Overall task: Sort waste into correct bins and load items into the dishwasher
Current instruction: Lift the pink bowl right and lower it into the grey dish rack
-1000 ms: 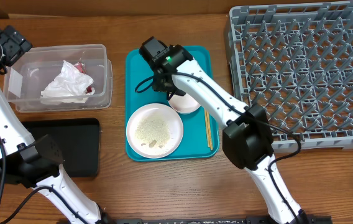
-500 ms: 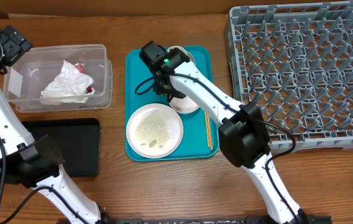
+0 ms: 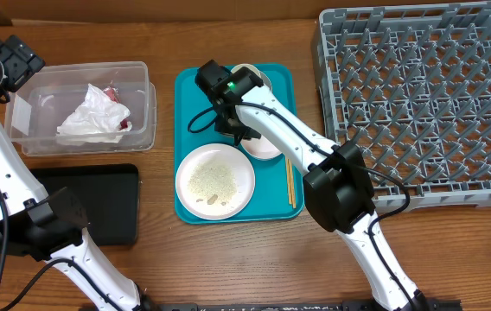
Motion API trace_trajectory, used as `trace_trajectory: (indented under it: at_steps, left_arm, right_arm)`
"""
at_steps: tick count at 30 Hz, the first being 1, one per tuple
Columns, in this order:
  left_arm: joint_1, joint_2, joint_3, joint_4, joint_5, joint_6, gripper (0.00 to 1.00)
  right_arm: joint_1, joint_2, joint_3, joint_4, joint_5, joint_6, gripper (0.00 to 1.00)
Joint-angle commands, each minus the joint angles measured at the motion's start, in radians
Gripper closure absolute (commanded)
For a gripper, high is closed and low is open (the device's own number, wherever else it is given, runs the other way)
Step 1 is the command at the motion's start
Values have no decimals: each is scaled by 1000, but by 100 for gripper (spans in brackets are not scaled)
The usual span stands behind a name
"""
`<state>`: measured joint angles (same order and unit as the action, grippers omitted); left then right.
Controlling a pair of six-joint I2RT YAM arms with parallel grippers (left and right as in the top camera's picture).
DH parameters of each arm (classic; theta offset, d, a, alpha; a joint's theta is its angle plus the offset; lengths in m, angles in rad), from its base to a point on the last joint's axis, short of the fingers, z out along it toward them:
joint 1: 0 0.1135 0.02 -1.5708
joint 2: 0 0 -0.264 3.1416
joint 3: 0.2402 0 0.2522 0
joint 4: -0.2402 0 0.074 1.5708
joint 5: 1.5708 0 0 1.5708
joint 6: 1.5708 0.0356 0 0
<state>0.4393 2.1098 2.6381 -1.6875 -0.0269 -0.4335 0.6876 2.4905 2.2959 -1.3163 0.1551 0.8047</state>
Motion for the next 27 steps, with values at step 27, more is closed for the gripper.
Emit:
trace_trajectory:
  at_steps: [27]
  left_arm:
    - [-1, 5, 0, -2, -6, 19, 0]
  right_arm:
    - [-544, -415, 292, -280, -286, -477, 96]
